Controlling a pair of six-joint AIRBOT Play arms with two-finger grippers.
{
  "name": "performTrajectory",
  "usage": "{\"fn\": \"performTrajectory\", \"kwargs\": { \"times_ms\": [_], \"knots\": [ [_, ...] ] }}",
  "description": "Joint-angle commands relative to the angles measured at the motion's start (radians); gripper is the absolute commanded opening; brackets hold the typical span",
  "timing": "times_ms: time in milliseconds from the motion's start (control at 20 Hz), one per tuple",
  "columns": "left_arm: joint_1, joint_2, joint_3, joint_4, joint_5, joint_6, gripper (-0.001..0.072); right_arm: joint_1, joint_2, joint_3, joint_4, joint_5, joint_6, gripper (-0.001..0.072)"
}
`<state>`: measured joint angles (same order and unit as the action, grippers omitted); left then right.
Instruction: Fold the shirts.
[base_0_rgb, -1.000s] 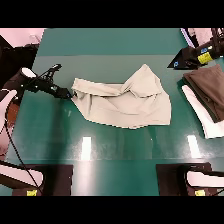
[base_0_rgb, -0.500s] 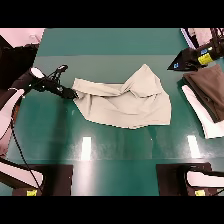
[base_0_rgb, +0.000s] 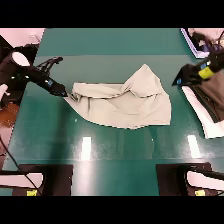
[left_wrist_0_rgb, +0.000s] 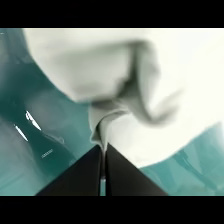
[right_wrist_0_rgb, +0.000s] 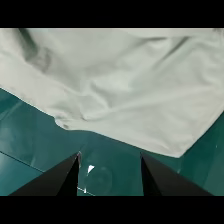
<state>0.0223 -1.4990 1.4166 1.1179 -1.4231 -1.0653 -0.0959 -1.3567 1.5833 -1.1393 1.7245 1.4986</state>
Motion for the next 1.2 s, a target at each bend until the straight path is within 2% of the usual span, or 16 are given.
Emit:
{"fn": "performTrajectory", "kwargs": {
  "times_ms": [0, 50, 100, 150, 200, 400, 700, 850, 1000, 1050, 1100, 1150],
  "knots": [
    [0.001, 0.116, 0.004, 0.032, -0.046, -0.036, 0.0026, -0.056, 0.113, -0.306, -0.047, -0.111, -0.006, 0.0429],
    [0.001, 0.145, 0.004, 0.033, -0.022, -0.063, 0.0026, -0.090, 0.155, -0.423, -0.045, -0.167, -0.008, 0.0429],
    [0.001, 0.147, 0.004, 0.034, -0.020, -0.064, 0.0026, -0.092, 0.158, -0.431, -0.045, -0.171, -0.008, 0.0429],
    [0.001, 0.203, 0.004, 0.035, 0.018, -0.115, 0.0027, -0.160, 0.225, -0.642, -0.031, -0.284, -0.010, 0.0429],
    [0.001, 0.222, 0.004, 0.032, 0.026, -0.136, 0.0027, -0.187, 0.248, -0.734, -0.030, -0.328, -0.016, 0.0430],
    [0.001, 0.236, 0.002, 0.026, 0.014, -0.188, 0.0027, -0.230, 0.260, -0.935, 0.015, -0.457, -0.072, 0.0431],
    [0.001, 0.236, 0.001, 0.027, 0.043, -0.195, 0.0027, -0.222, 0.259, -0.997, 0.200, -0.628, -0.142, 0.0431],
    [0.001, 0.236, 0.001, 0.027, 0.043, -0.195, 0.0027, -0.222, 0.252, -0.997, 0.225, -0.637, -0.149, 0.0429],
    [0.001, 0.236, 0.001, 0.027, 0.039, -0.195, 0.0027, -0.222, 0.206, -0.997, 0.232, -0.589, -0.151, 0.0428],
    [0.001, 0.236, 0.001, 0.027, 0.034, -0.195, 0.0027, -0.222, 0.191, -0.997, 0.232, -0.573, -0.163, 0.0379],
    [0.001, 0.235, 0.001, 0.027, 0.027, -0.195, 0.0027, -0.222, 0.182, -0.997, 0.232, -0.560, -0.175, 0.0279],
    [0.001, 0.235, 0.001, 0.027, 0.023, -0.195, 0.0027, -0.222, 0.180, -0.997, 0.231, -0.551, -0.184, 0.0244]
  ]
}}
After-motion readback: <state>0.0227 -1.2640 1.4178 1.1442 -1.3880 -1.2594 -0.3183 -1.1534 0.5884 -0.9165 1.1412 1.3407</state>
